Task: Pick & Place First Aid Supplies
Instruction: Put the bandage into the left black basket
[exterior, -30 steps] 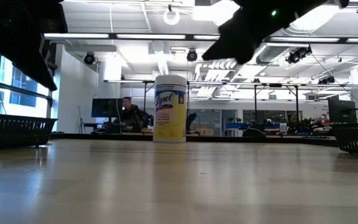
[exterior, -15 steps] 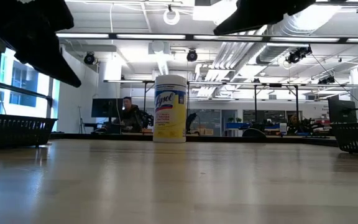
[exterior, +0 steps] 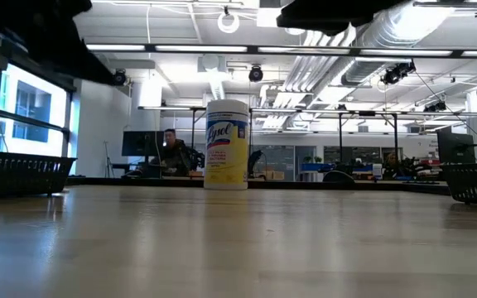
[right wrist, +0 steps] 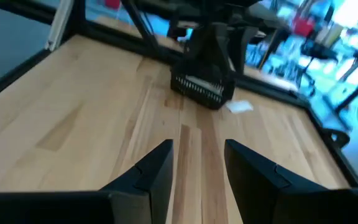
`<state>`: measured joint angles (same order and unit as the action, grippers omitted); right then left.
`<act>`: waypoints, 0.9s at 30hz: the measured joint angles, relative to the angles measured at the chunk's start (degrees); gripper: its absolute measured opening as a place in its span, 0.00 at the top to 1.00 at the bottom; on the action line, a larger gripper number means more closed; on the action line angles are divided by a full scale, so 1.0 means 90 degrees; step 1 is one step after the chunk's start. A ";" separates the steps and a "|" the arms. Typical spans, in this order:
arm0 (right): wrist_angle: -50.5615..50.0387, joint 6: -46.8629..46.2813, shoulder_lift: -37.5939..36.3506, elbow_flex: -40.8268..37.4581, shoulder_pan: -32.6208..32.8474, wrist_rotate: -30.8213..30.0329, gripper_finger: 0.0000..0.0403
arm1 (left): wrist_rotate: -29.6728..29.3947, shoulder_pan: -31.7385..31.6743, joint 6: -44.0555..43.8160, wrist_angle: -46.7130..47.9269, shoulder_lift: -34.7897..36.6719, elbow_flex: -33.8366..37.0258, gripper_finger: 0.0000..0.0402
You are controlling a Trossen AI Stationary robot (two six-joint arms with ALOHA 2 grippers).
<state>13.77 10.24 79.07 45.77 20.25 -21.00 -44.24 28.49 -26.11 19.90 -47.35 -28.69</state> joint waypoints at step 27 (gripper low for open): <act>0.5794 0.0185 -0.2093 -0.4652 0.0006 -0.0265 0.66 | 0.0372 0.0000 0.1224 -0.0044 0.2518 0.0401 0.75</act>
<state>65.91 11.90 60.23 3.90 20.31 -23.39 -40.88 28.49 -15.09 19.51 -24.69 -25.08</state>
